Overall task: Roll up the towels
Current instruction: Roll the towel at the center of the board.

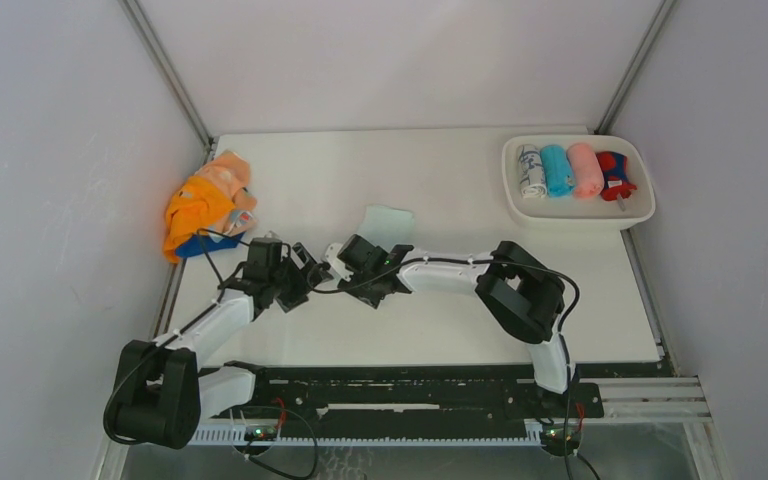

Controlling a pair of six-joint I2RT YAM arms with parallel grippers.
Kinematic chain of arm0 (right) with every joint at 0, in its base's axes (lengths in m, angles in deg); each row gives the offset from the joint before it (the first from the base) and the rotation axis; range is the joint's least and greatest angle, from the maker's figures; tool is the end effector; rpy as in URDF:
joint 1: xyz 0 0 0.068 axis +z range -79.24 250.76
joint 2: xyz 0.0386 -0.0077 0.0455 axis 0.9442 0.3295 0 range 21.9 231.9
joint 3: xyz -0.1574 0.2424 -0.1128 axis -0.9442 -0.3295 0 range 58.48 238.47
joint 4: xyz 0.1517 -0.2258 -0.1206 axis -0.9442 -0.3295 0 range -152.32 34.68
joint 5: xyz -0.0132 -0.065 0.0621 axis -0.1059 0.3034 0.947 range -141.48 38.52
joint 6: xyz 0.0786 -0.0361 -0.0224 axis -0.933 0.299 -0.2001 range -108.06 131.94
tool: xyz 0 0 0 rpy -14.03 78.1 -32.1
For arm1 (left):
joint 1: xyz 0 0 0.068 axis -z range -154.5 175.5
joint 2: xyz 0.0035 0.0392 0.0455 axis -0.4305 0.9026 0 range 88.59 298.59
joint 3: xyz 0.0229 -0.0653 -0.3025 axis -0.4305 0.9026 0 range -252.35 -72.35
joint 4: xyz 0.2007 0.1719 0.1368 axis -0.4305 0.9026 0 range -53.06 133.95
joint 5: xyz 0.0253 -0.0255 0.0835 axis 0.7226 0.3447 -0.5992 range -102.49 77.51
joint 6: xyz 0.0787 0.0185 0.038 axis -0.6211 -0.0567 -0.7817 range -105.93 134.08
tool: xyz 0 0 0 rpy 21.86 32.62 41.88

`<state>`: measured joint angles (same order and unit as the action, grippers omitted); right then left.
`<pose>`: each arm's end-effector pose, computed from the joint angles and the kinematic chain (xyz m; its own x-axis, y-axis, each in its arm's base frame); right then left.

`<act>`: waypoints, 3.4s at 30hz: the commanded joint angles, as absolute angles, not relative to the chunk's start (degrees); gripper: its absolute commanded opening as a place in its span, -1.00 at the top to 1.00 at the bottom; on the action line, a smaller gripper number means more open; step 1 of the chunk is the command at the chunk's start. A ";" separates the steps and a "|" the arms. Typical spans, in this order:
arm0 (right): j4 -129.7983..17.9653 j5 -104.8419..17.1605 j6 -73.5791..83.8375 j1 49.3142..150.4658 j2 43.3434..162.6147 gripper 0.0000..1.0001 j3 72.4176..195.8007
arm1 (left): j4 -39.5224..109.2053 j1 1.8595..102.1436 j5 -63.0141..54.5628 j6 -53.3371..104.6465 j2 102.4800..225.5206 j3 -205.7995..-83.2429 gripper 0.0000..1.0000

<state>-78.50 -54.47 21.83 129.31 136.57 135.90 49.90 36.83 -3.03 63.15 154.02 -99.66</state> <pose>0.2559 0.4106 0.1312 -0.3031 -0.8242 -0.4784 -0.9039 0.4076 -0.1295 0.2425 -0.0620 0.1424 -0.7226 -0.6152 -0.3151 -0.3830 0.7359 -0.5584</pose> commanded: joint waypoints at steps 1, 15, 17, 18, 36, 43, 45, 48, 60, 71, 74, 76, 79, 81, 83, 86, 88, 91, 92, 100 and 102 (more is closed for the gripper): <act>-85.32 -58.26 22.47 130.37 140.36 0.17 136.45 | 47.71 36.57 -2.23 65.05 153.78 -98.19 -0.75; -84.08 -45.79 18.20 128.97 139.12 1.00 137.05 | 45.98 36.58 -2.40 71.69 150.45 -95.27 -0.75; -83.19 -42.24 16.98 128.39 138.82 1.00 137.05 | 45.68 36.52 -2.01 72.56 150.03 -95.12 -0.76; -82.66 -40.60 16.24 128.04 138.68 1.00 136.93 | 45.57 36.58 -1.89 72.79 149.90 -95.06 -0.76; -69.45 -19.54 5.39 120.16 138.19 1.00 129.87 | 40.84 42.37 -3.83 77.38 159.08 -98.19 -0.51; -66.53 -17.30 3.07 118.95 138.08 1.00 129.31 | 41.87 43.06 -6.23 77.58 159.56 -97.49 -0.29; -66.10 -16.92 2.77 118.93 138.06 1.00 127.99 | 42.08 43.05 -7.16 77.40 160.10 -97.52 -0.20; -65.98 -17.11 2.82 119.00 137.97 1.00 127.82 | 42.13 43.04 -7.67 77.01 161.50 -98.11 0.02; -62.83 -25.69 6.62 122.61 130.02 0.55 124.44 | 47.79 43.32 -8.18 76.41 160.74 -101.07 1.00; -53.57 -38.13 15.36 130.00 126.30 -0.01 123.85 | 53.35 43.29 -7.11 76.72 160.21 -103.04 1.00; -51.25 -40.83 17.28 131.46 128.61 -0.01 123.88 | 54.43 43.34 -7.26 76.77 159.66 -103.73 1.00; -51.38 -41.50 18.31 132.18 129.85 -0.01 124.07 | 54.85 43.26 -7.23 76.94 159.53 -104.03 1.00; -53.01 -41.60 19.18 133.46 130.59 0.00 124.09 | 55.05 43.11 -6.95 77.07 159.96 -104.62 1.00; -54.29 -41.54 19.53 134.06 130.76 0.03 124.04 | 55.26 43.07 -6.66 77.08 160.53 -105.15 1.00; -55.20 -41.93 19.58 134.70 130.92 0.06 123.85 | 55.41 43.00 -6.36 77.31 161.08 -105.62 1.00; -55.68 -43.03 19.53 135.54 130.65 0.10 122.82 | 55.44 42.76 -6.00 77.78 161.37 -105.91 1.00; -56.16 -44.18 19.56 136.07 130.24 0.12 122.16 | 55.49 42.43 -5.90 77.99 161.30 -105.88 1.00; -56.61 -45.40 19.31 136.62 129.92 0.16 121.14 | 55.60 41.74 -5.55 78.14 161.28 -105.86 1.00; -56.70 -45.84 19.08 136.67 130.06 0.16 120.87 | 55.56 41.56 -5.45 78.14 161.28 -105.84 1.00; -58.81 -50.70 17.96 137.25 131.73 0.21 120.48 | 55.64 40.97 -5.34 78.38 161.20 -105.45 1.00; -58.91 -52.52 17.56 137.43 131.68 0.22 120.15 | 55.66 40.74 -5.28 78.42 161.29 -105.27 1.00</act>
<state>-56.10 -48.10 18.45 136.78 131.13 121.39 56.21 41.75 -4.98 77.95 161.37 -103.49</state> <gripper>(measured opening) 0.396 0.024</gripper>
